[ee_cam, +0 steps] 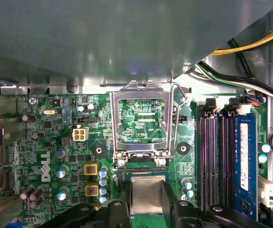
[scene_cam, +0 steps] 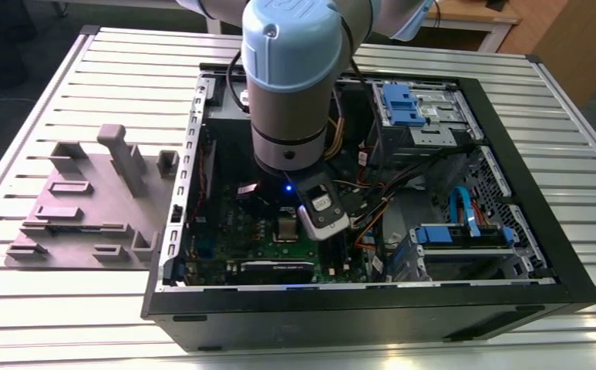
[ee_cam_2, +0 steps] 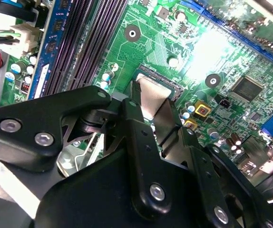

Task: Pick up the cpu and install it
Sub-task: 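Place the cpu into insertion slot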

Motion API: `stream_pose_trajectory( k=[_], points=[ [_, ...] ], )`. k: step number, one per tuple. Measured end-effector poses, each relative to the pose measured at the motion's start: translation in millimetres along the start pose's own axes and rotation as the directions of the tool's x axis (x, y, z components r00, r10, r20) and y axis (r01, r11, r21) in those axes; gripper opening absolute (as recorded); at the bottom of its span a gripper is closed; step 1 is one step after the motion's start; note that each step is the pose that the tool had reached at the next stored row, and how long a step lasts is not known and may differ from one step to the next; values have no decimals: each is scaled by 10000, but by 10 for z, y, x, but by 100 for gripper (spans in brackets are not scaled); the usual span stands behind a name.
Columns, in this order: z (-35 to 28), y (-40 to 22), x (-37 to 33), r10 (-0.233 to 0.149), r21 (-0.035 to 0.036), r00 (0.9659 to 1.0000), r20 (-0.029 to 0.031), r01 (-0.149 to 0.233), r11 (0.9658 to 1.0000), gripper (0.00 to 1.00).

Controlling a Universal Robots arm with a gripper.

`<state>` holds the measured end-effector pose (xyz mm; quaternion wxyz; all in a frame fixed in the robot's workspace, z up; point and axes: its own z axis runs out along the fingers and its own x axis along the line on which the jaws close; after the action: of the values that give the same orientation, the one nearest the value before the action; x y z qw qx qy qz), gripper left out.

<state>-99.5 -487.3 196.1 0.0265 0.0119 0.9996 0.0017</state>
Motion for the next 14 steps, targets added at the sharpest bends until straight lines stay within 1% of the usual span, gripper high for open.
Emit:
stream_pose_trajectory(
  k=[10, 12, 13, 14],
  points=[
    [-1, 0, 0, 0, 0, 10000, -1, 0, 10000, 39],
    [-1, 0, 0, 0, 0, 10000, -1, 0, 10000, 40],
    [-1, 0, 0, 0, 0, 10000, -1, 0, 10000, 46],
    [-1, 0, 0, 0, -1, 10000, -1, 0, 10000, 46]
  ],
)
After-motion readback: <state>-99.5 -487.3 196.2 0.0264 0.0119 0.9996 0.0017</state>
